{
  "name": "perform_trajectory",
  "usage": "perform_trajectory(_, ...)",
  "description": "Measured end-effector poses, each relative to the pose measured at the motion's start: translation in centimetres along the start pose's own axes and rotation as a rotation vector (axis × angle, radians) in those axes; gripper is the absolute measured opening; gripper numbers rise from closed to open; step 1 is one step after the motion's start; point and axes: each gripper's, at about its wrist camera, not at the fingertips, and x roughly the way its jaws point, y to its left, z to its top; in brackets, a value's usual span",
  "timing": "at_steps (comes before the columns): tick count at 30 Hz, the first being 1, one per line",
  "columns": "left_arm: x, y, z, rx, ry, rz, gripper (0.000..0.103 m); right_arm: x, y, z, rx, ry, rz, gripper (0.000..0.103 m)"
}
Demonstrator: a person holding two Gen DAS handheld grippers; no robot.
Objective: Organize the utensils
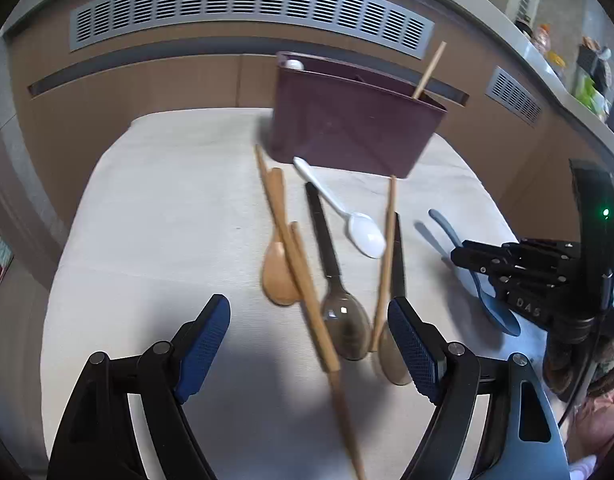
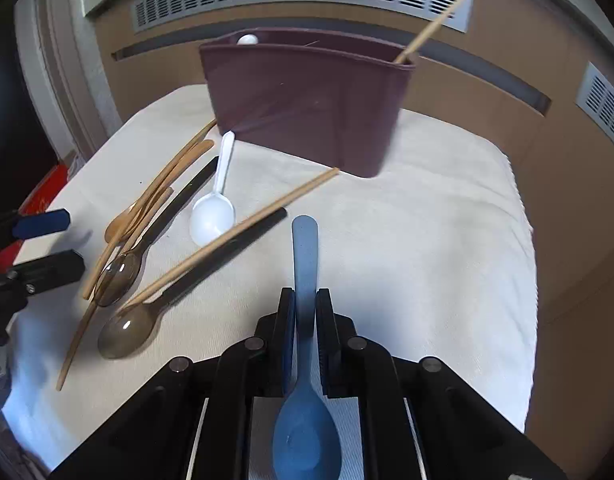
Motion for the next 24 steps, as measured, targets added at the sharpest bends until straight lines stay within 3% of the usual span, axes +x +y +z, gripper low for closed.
perform_trajectory(2, 0.2, -1.0, 0.0, 0.028, 0.009, -0.029, 0.074, -0.8, -0.8, -0.6, 0.029, -0.006, -0.001, 0.009)
perform_trajectory(6, 0.9, -3.7, 0.3, 0.103, 0.033, -0.11, 0.047, -2.1, -2.5, -2.1, 0.083, -0.021, -0.009, 0.009)
perform_trajectory(12, 3.7, -5.9, 2.3, 0.151, 0.099, -0.12, 0.032, -2.8, -4.0, -3.4, 0.144, -0.03, -0.013, 0.009)
perform_trajectory(16, 5.6, -7.6, 5.4, 0.183, 0.138, -0.147, 0.03, -2.8, -4.4, -4.0, 0.174, -0.029, -0.007, 0.009)
perform_trajectory(22, 10.7, -9.1, 9.8, 0.235, 0.239, -0.03, 0.029, -3.2, -4.8, -4.5, 0.195, -0.049, 0.005, 0.009)
perform_trajectory(24, 11.9, -9.3, 10.2, 0.237, 0.279, -0.024, 0.029, -3.3, -4.9, -4.6, 0.199, -0.053, 0.008, 0.009)
